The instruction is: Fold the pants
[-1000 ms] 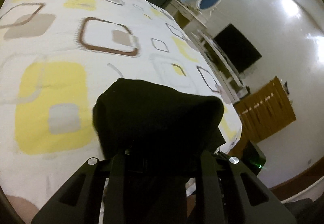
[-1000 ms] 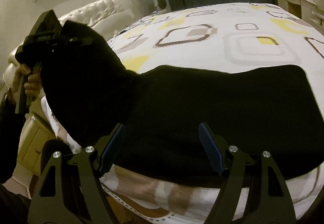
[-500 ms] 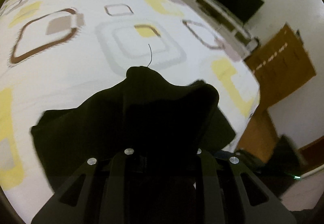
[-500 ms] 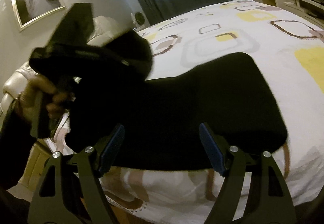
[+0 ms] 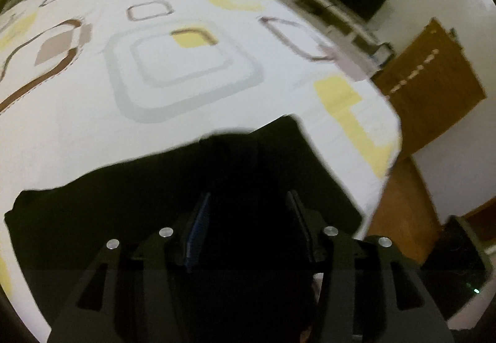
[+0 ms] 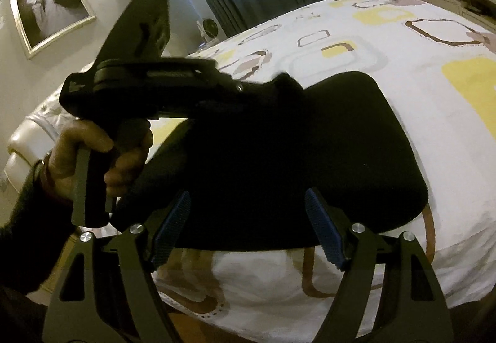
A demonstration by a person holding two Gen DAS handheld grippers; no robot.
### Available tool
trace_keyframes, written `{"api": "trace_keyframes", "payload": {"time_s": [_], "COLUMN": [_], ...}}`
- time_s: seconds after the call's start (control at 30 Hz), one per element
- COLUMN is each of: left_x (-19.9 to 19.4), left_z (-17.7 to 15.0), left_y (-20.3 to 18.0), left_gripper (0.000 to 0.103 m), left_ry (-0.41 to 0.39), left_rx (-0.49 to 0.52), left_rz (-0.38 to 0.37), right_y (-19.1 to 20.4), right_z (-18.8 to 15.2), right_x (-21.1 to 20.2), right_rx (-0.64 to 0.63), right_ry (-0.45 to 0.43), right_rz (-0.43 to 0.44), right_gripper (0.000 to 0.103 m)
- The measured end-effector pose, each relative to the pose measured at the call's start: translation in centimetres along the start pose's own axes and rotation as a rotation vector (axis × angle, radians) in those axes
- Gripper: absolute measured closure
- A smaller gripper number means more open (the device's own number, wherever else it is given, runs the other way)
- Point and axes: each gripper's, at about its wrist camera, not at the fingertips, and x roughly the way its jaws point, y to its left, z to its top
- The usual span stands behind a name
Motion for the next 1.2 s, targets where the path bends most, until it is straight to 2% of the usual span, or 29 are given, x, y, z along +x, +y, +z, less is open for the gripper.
{"api": "trace_keyframes", "payload": {"time_s": [0.07,0.13,0.17,0.3,0.37,0.53,0.7,0.83,0.97,1.2], "left_x": [-0.9,-1.9,-2.4,-4.8,-6.0,-8.6,-9.7,-10.2,-10.8,-11.9], "left_z": [0.0,-0.2,-0.4,-2.0,-2.9,-6.7,-10.4,-12.8,-13.6,-14.8], "left_y": [-0.4,-0.7,-0.6,0.7,2.0,7.1,11.3,13.6,14.0,14.6], "left_gripper": [0.052,0.048,0.04,0.036,0.032,0.029,0.029,0.022,0.022,0.022], "left_ry": [-0.026,-0.05,-0.064,-0.124,-0.142,-0.188,-0.199,-0.224,-0.258,-0.286], "left_rx": [0.002,0.025,0.038,0.068,0.057,-0.067,-0.194,-0.272,-0.294,-0.312], "left_rz": [-0.039,-0.033,-0.011,0.11,0.146,0.217,0.251,0.232,0.222,0.227], "right_y": [0.0,0.0,0.0,-0.9,-1.4,-3.6,-3.3,-2.7,-2.6,-3.8], "right_z": [0.4,0.9,1.2,3.2,4.2,6.0,6.7,6.7,6.6,7.0], "right_x": [-0.6,-1.1,-1.2,-0.5,0.4,3.8,6.2,7.7,9.0,7.6], "right_rx": [0.011,0.02,0.025,0.045,0.042,0.089,0.051,0.032,0.034,0.066], "right_ry": [-0.008,-0.018,-0.019,0.011,0.039,0.165,0.249,0.305,0.354,0.348], "right_rz": [0.013,0.024,0.031,0.062,0.052,0.06,0.059,0.074,0.077,0.051], "right_gripper": [0.026,0.025,0.019,0.018,0.018,0.018,0.018,0.018,0.018,0.018]}}
